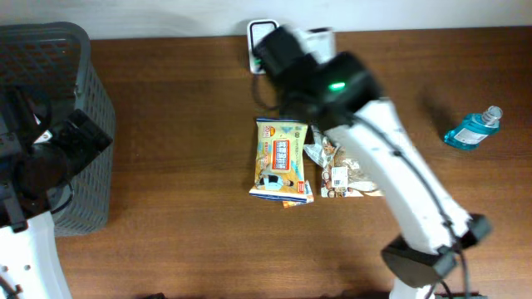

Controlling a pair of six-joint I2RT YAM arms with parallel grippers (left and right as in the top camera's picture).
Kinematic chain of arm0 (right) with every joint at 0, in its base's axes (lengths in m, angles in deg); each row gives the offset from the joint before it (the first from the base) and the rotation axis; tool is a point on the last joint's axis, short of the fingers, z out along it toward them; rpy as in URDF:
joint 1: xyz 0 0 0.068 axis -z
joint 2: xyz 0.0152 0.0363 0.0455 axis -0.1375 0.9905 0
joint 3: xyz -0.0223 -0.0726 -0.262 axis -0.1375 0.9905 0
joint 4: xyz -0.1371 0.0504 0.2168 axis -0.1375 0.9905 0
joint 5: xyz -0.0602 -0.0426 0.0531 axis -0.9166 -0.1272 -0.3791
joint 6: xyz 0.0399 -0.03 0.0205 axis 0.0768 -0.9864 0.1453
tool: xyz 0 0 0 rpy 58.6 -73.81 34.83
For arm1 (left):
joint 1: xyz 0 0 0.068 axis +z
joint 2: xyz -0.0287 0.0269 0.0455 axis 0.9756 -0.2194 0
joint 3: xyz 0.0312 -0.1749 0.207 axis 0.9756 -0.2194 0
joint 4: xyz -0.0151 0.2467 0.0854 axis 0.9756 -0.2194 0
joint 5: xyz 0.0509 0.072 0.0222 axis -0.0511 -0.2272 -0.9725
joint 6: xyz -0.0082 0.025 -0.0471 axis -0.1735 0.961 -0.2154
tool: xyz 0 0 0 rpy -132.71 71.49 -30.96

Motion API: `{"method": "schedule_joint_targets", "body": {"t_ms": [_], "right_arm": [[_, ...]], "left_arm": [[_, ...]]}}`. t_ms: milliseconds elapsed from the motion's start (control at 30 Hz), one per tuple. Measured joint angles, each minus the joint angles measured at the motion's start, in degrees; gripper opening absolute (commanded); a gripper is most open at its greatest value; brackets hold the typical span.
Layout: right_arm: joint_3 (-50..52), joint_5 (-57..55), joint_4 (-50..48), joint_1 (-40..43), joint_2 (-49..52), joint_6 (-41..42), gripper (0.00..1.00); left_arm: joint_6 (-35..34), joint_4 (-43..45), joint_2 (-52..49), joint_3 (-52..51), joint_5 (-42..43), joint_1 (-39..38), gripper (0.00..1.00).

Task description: Scan the item barcode

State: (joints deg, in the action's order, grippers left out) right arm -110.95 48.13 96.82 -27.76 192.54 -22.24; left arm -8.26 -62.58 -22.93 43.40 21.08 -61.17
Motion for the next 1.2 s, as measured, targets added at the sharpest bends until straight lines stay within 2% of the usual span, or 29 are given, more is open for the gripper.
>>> {"method": "schedule_joint_targets", "body": {"t_ms": [233, 267, 300, 367, 433, 567, 767, 800, 833, 1000, 1200], "right_arm": [[-0.72, -0.09, 5.46, 13.97, -5.11, 0.02, 0.98], [-0.70, -0.07, 5.46, 16.04, -5.09, 0.04, 0.98], [-0.70, -0.07, 5.49, 18.47, -5.05, 0.04, 0.98], [-0.70, -0.07, 5.46, 22.14, -5.05, 0.04, 0.99], [-0.70, -0.04, 5.44, 24.98, -5.05, 0.04, 0.98], [-0.70, -0.02, 5.44, 28.20, -5.03, 0.02, 0.98], [-0.70, -0.02, 5.46, 29.31, -5.03, 0.00, 0.98], [-0.72, -0.02, 5.46, 29.31, -5.03, 0.02, 0.99], [-0.70, 0.00, 5.46, 29.31, -5.03, 0.02, 0.98], [-0.70, 0.00, 5.46, 29.31, -5.03, 0.02, 0.98], [-0.72, -0.02, 5.46, 29.31, -5.01, 0.00, 0.98]], "left_arm": [[-0.02, 0.00, 0.00, 0.00, 0.90, 0.00, 0.99], [-0.02, -0.39, 0.00, 0.00, 1.95, 0.00, 0.99], [-0.02, -1.46, 0.00, 0.00, 3.28, 0.00, 0.94], [-0.07, -2.23, 0.00, 0.00, 6.51, 0.00, 0.89], [0.70, -2.69, 0.00, 0.00, 13.07, -0.42, 0.88], [4.68, -2.91, 0.00, -0.59, 21.66, -7.34, 0.89], [7.17, -0.96, 0.09, -7.37, 23.67, -22.23, 0.91], [7.39, 1.18, 0.07, -10.27, 23.71, -25.49, 0.92], [7.43, 2.12, -0.02, -12.31, 23.74, -27.36, 0.99], [4.61, 11.34, -0.70, -25.90, 23.82, -34.27, 0.99], [-1.62, 30.38, -4.61, -40.89, 27.45, -36.63, 0.99]]}}
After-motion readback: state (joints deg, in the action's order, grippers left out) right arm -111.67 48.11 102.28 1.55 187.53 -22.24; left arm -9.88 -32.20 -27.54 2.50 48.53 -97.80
